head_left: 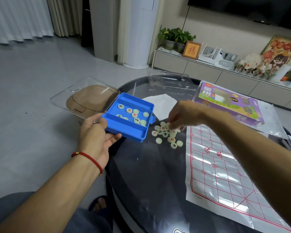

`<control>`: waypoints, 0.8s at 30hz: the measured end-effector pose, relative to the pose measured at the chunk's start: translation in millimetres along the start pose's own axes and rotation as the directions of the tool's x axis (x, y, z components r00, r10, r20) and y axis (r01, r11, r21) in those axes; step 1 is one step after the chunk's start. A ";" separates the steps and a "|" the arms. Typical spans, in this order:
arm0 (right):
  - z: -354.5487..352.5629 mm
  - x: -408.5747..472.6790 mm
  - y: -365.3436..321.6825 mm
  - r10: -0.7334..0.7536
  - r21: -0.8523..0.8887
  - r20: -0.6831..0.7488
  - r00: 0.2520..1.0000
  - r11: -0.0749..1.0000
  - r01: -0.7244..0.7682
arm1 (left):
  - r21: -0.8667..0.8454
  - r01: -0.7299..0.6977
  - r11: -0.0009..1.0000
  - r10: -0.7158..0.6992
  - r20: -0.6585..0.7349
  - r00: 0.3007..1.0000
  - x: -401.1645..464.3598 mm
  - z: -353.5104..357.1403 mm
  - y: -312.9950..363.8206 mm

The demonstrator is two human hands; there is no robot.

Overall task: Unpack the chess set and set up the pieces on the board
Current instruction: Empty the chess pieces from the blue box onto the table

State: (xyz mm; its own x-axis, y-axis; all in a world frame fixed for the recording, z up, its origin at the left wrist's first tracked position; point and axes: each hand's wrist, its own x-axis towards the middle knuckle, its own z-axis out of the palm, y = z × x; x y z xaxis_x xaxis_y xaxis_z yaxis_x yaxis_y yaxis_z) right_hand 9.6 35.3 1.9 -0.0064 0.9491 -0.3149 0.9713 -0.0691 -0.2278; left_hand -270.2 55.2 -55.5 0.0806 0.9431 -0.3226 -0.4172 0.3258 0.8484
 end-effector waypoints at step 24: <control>6.3 3.2 -61.9 -0.161 -0.161 -0.203 0.966 0.979 0.129 | 0.019 0.001 1.000 -0.002 0.052 0.999 -11.8 11.5 -6.2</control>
State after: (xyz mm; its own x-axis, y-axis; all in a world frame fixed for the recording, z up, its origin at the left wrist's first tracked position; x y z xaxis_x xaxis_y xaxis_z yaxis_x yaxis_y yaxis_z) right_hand -52.0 40.6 9.2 -0.1141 0.9902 -0.0805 0.9878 0.1044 -0.1155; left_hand -258.2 42.8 -52.1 0.1285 0.9448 -0.3016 -0.3994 0.3276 0.8562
